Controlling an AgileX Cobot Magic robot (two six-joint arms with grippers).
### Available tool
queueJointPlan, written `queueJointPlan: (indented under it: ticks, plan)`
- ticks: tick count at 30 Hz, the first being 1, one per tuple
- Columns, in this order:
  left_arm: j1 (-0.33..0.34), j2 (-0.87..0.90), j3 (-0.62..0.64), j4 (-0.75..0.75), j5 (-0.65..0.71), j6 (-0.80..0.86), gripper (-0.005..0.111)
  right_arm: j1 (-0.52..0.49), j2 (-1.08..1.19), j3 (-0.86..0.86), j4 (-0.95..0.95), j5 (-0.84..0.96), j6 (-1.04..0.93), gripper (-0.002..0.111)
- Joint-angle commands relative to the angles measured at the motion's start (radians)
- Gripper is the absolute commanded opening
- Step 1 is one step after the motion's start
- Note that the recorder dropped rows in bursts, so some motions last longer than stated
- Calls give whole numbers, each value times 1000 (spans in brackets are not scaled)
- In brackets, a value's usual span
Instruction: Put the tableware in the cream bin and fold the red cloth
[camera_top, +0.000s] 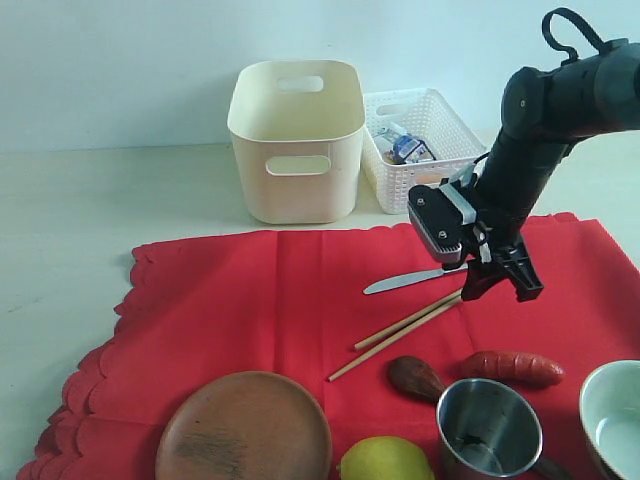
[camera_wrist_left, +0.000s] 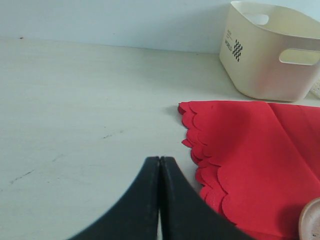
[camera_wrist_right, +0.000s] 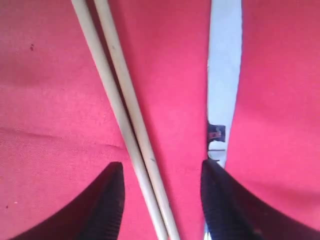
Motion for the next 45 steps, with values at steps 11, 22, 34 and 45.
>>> queueJointPlan:
  ticks: [11,22,34,45]
  plan:
    - [3,-6,4,2,-8,-2,0,1,45,1,8,38,47,46]
    - [3,-6,4,2,-8,-2,0,1,75,1,8,32,47,14]
    - [3,-6,4,2,-8,-2,0,1,44,1,-43,39,97,0]
    - [3,-6,4,2,-8,-2,0,1,31,1,-43,71,107,0]
